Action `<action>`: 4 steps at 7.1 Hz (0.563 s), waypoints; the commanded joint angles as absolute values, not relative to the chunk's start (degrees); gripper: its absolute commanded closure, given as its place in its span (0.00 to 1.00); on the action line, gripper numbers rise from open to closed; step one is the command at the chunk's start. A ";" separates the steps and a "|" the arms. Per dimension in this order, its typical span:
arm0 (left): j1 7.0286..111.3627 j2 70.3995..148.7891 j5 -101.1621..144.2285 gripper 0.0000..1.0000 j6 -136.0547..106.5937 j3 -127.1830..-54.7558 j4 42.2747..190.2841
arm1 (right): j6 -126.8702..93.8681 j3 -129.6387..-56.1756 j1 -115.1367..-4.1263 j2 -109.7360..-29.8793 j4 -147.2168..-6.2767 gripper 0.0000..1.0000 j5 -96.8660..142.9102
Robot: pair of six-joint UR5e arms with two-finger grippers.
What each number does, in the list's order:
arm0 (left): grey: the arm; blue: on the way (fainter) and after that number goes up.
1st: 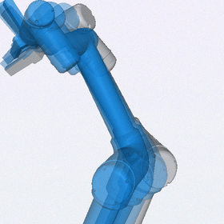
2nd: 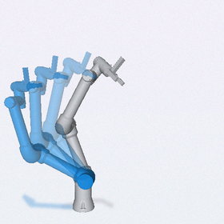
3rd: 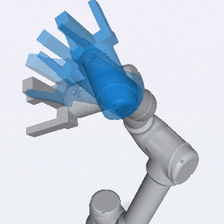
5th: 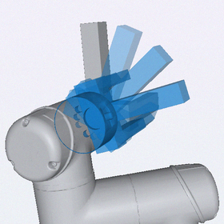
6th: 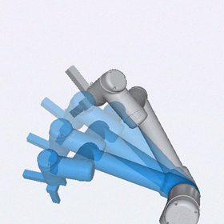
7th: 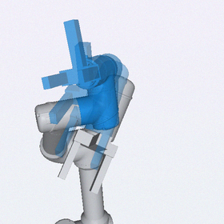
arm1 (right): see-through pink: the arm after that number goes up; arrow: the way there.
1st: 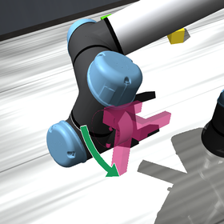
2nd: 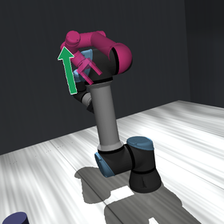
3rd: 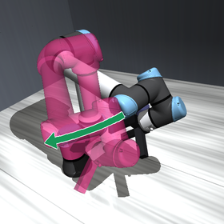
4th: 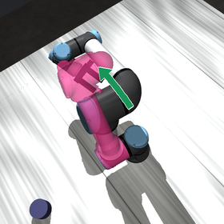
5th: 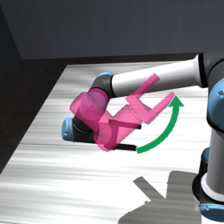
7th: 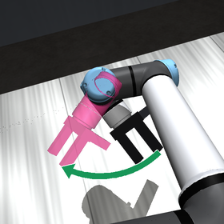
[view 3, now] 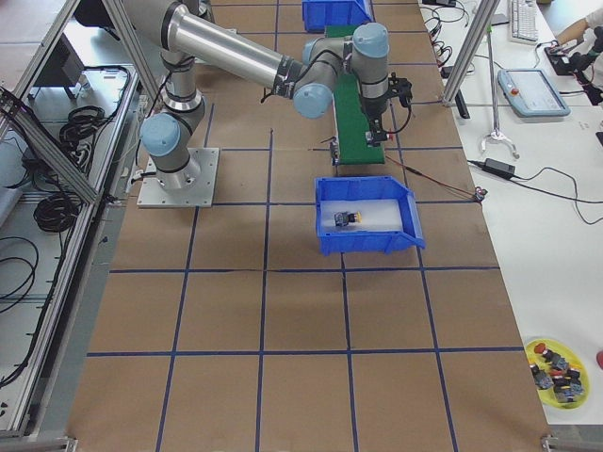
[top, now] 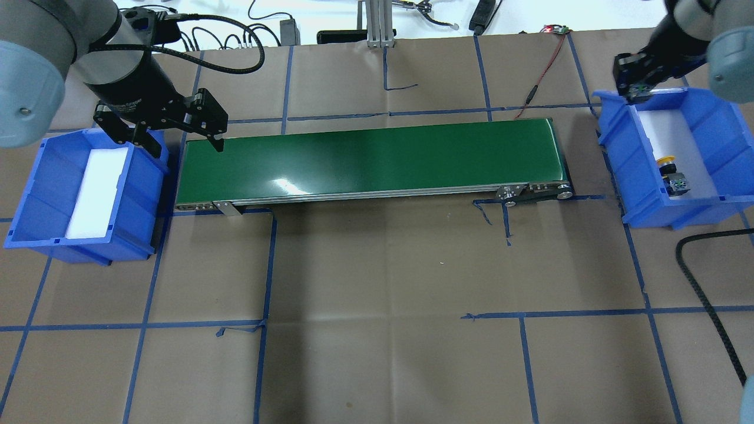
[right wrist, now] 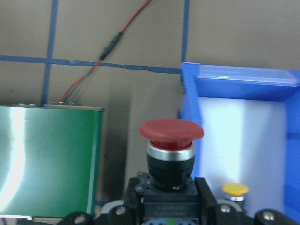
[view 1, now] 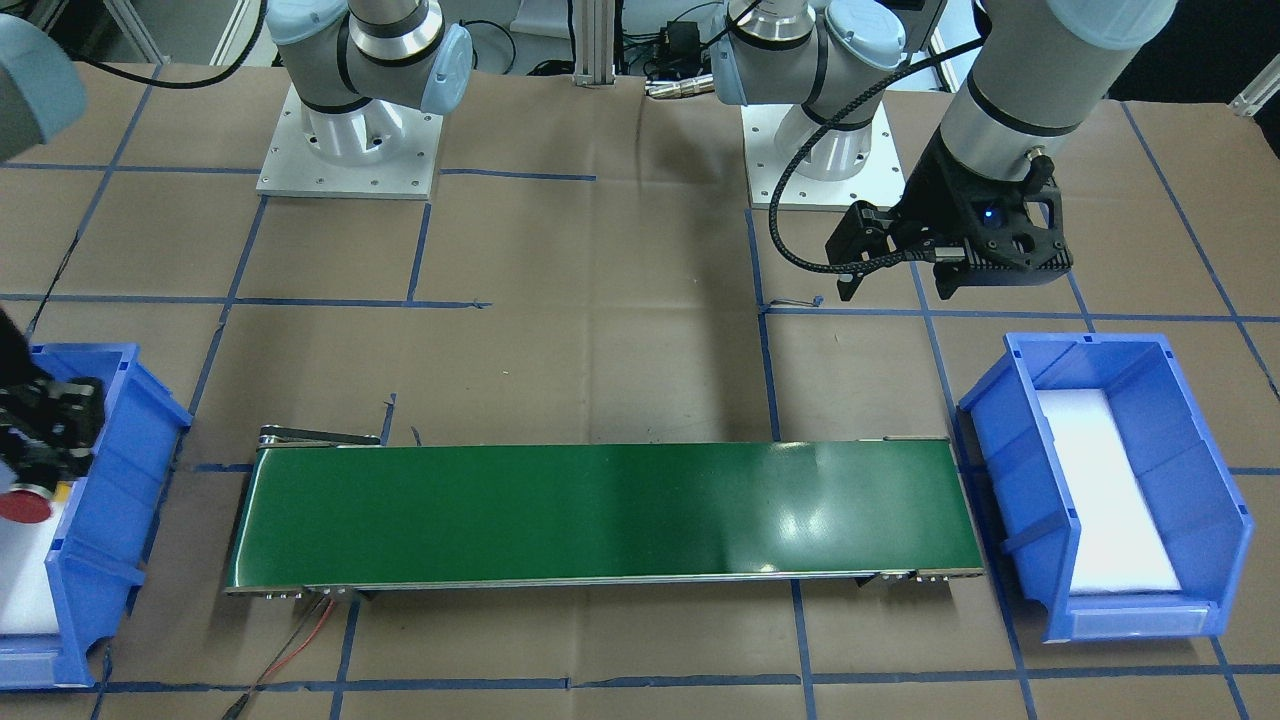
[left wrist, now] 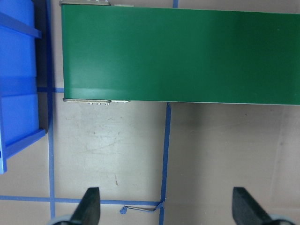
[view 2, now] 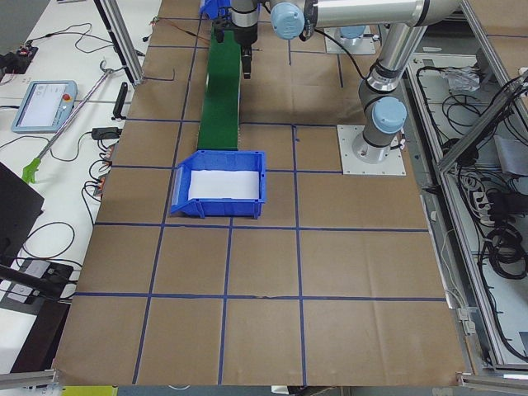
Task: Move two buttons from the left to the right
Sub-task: 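Carry the red button with the right gripper into the blue bin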
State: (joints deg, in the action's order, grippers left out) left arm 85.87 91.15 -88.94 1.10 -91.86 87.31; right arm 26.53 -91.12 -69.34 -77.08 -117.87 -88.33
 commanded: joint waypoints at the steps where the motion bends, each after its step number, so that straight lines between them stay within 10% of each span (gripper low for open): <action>1: 85.87 91.32 -88.95 0.00 1.14 -91.67 87.36 | 36.98 -88.33 -61.63 -74.46 -116.98 0.96 -87.98; 4: 85.96 91.14 -88.95 0.01 1.14 -92.11 87.28 | 37.97 -88.86 -61.52 -66.39 -121.87 0.96 -87.80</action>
